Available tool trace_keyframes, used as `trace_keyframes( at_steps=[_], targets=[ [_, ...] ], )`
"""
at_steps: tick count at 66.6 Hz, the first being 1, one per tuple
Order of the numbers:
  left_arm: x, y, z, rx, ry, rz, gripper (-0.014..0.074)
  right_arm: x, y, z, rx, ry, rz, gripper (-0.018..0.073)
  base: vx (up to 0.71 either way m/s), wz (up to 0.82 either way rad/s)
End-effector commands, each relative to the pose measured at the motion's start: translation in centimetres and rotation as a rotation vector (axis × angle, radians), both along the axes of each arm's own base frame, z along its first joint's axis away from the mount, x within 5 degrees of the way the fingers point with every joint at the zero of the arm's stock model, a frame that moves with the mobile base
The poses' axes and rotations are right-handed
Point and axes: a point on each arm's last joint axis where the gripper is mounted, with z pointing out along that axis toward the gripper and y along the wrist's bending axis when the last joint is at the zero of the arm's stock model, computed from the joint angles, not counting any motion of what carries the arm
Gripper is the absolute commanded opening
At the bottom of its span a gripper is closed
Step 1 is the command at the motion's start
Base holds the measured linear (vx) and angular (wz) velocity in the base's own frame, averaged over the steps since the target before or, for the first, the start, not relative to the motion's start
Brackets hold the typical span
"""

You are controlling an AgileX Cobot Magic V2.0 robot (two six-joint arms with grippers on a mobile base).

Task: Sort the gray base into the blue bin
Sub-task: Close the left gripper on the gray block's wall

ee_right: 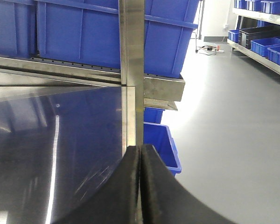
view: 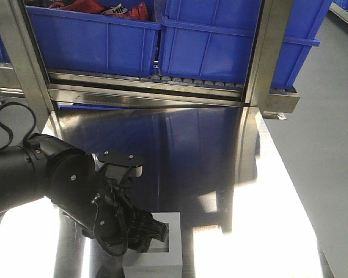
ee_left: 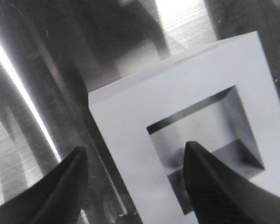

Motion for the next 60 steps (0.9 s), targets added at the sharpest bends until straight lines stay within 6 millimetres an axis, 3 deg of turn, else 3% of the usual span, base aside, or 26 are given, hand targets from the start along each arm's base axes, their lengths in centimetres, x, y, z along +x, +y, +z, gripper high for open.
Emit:
trace_keyframes(
  at_steps=[1,14,35,60],
  targets=[
    [0.2,-0.5,1.7,-0.067,-0.049,0.024,0.0409,0.2,0.1,0.1,-0.013,-0.052,0.007,-0.0009,0.0,0.0],
    [0.3,-0.7,1.5,-0.07,-0.051,0.032,0.0304,0.2,0.1,0.1,-0.013,-0.052,0.007,-0.0009,0.0,0.0],
    [0.3,-0.7,1.5,-0.067,-0.059,0.009,-0.001,0.2,0.1,0.1,-0.013,-0.052,0.007,-0.0009,0.0,0.0],
    [0.4,-0.5,2.6,-0.101,-0.127,-0.008,-0.0006,0.2,0.1,0.1,-0.013,-0.052,0.007,-0.0009,0.0,0.0]
  ],
)
